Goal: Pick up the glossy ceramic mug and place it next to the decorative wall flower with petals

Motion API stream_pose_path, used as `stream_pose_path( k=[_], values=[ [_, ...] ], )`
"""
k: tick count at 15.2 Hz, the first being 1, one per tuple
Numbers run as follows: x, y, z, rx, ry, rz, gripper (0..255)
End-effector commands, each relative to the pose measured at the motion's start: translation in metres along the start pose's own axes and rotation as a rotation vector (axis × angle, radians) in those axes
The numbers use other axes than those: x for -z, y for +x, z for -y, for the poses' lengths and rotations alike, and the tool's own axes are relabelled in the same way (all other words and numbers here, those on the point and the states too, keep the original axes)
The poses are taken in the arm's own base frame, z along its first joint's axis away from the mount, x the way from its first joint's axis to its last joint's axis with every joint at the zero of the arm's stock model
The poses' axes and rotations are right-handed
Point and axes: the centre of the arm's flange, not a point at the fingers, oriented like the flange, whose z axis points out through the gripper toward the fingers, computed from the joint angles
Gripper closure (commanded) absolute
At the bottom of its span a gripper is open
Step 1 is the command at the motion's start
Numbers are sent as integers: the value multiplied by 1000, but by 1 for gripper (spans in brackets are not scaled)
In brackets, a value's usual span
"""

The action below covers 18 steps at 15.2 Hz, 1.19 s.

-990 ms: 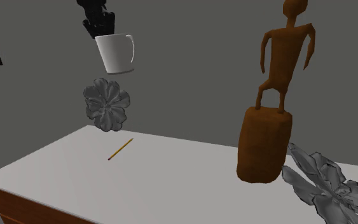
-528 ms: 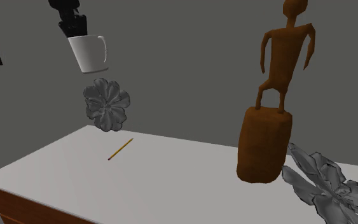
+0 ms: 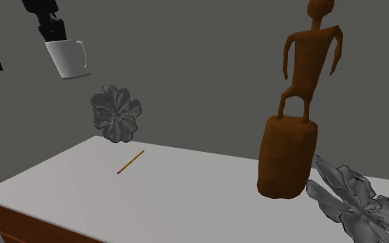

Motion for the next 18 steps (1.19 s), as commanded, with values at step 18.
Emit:
stream_pose_path(
  k=[18],
  values=[
    [-70,-28,57,-3,1,0,255]
  ],
)
